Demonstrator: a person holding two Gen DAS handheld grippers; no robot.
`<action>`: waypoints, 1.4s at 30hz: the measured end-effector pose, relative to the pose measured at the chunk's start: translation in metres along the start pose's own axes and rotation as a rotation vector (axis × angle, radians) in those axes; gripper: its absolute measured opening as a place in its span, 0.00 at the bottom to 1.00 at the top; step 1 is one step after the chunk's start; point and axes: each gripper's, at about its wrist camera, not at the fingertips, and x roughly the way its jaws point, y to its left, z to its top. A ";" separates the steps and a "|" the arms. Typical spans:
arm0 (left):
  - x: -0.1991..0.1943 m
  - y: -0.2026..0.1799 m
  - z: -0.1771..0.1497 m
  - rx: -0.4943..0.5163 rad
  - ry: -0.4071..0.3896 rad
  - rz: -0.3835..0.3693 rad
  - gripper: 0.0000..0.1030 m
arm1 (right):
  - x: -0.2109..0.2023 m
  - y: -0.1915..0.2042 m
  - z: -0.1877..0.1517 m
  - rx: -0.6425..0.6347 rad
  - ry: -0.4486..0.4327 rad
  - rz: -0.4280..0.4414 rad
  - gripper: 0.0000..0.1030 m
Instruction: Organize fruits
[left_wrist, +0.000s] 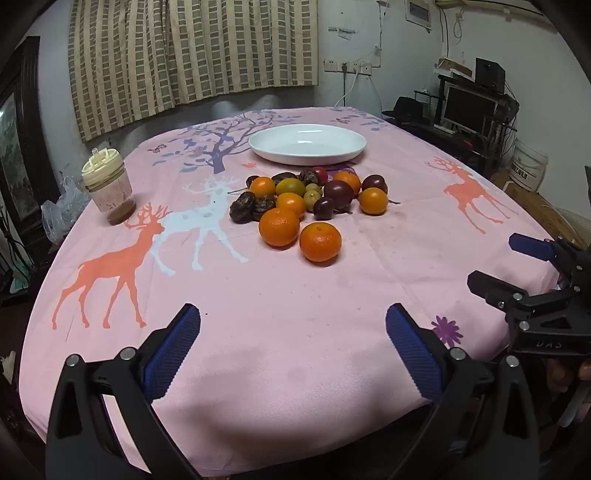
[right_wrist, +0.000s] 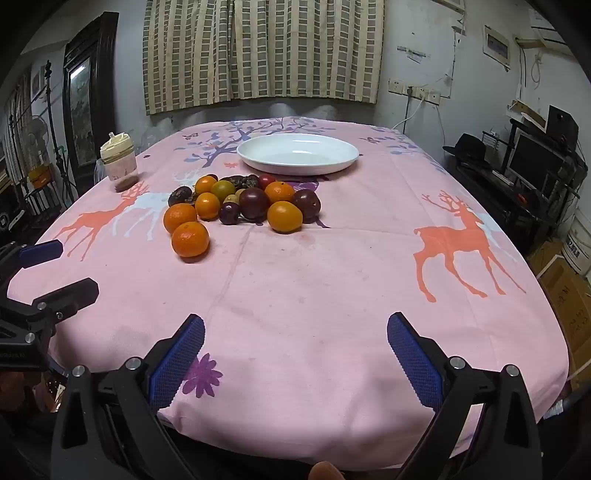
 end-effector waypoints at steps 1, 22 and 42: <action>0.000 0.000 0.000 -0.003 0.004 -0.006 0.96 | 0.000 0.000 0.000 0.001 0.000 0.000 0.96; 0.001 -0.002 -0.004 0.003 0.020 -0.009 0.96 | 0.000 0.000 -0.001 0.002 0.003 0.010 0.96; 0.003 -0.003 -0.005 0.006 0.024 -0.010 0.96 | 0.002 0.001 0.000 -0.003 0.009 0.007 0.96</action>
